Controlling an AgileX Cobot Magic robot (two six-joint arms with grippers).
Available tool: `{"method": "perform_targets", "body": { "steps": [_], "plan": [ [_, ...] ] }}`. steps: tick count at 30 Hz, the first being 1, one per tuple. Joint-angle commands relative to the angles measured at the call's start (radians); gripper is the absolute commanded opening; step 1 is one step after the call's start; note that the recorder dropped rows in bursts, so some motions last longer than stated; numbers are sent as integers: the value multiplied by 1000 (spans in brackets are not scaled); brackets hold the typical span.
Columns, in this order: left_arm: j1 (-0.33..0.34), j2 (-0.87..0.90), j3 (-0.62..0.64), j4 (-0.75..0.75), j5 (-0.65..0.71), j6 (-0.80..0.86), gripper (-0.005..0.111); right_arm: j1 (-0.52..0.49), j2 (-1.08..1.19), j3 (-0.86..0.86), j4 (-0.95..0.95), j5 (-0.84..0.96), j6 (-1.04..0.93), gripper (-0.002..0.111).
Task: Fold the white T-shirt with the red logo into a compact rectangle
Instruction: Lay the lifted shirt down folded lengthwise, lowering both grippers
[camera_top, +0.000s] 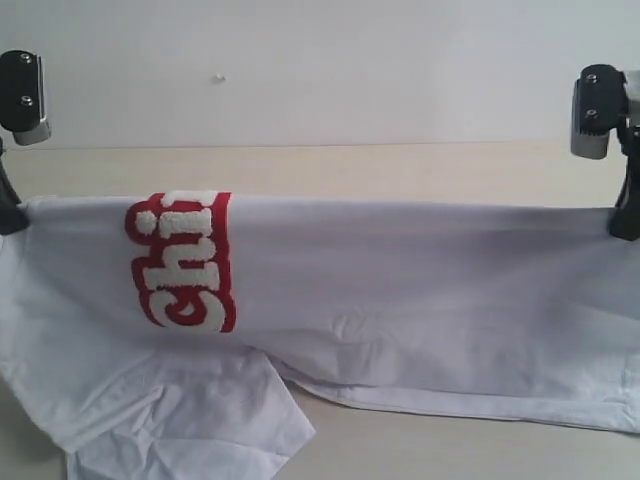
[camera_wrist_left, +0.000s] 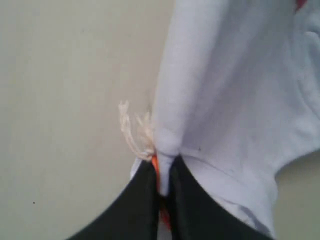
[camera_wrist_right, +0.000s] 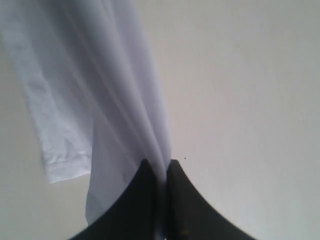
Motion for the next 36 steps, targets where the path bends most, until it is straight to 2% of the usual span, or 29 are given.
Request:
{"method": "perform_targets", "body": {
  "steps": [1,8,16,22,25,28,34,36],
  "plan": [
    [37,101,1,53,-188,9,0,-5,97,-3,-159,-159,-3,0],
    [37,287,-4,53,-456,30,0,-5,242,-41,-211,-360,28,0],
    [39,466,-61,53,-515,58,0,-5,392,-126,-211,-391,61,0],
    [39,506,-71,53,-566,56,0,-5,420,-137,-209,-523,160,4],
    [39,515,-71,53,-614,54,6,-5,422,-137,-209,-564,195,13],
    [44,524,-71,51,-674,24,19,-5,432,-137,-209,-566,196,26],
    [53,553,-71,49,-727,-2,54,-5,469,-137,-210,-552,233,72],
    [53,557,-71,49,-759,-30,63,-5,471,-137,-210,-552,233,82]
  ]
}}
